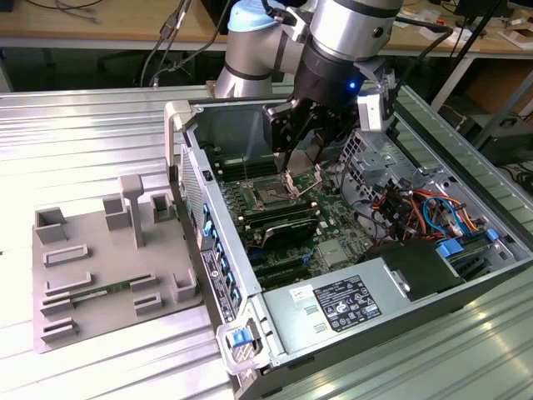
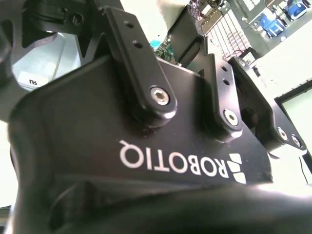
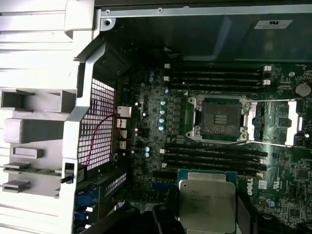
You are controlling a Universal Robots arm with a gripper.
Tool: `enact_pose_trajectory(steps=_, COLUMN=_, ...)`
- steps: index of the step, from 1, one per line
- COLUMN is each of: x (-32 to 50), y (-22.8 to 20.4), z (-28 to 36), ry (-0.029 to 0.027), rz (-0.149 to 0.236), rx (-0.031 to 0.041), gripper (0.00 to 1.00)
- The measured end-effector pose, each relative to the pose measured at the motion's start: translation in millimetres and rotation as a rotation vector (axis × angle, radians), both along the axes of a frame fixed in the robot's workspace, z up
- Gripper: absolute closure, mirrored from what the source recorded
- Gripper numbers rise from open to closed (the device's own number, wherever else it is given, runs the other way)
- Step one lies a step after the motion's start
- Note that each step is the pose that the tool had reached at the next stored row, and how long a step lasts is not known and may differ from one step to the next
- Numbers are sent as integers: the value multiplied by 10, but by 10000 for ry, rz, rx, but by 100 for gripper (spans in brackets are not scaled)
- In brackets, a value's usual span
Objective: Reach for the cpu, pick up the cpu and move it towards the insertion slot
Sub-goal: 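Pick up the cpu and move it towards the insertion slot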
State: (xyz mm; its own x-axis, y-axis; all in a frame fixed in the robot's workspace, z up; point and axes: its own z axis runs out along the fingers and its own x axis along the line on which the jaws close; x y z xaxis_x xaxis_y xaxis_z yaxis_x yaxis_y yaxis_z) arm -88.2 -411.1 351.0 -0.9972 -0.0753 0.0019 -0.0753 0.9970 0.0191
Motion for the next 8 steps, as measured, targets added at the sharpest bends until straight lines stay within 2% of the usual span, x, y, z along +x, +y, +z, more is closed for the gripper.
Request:
enact_pose_trajectory(steps=5, x=76, y=-1, z=-12, ry=0, rz=0, rx=8, gripper=45)
enact_pose_trajectory(steps=7, x=104, y=0, z=-15, ry=0, rz=-5, rx=95, gripper=45)
enact_pose_trajectory(steps=8, x=129, y=0, z=-20, ry=1, rz=-18, rx=232, gripper=45)
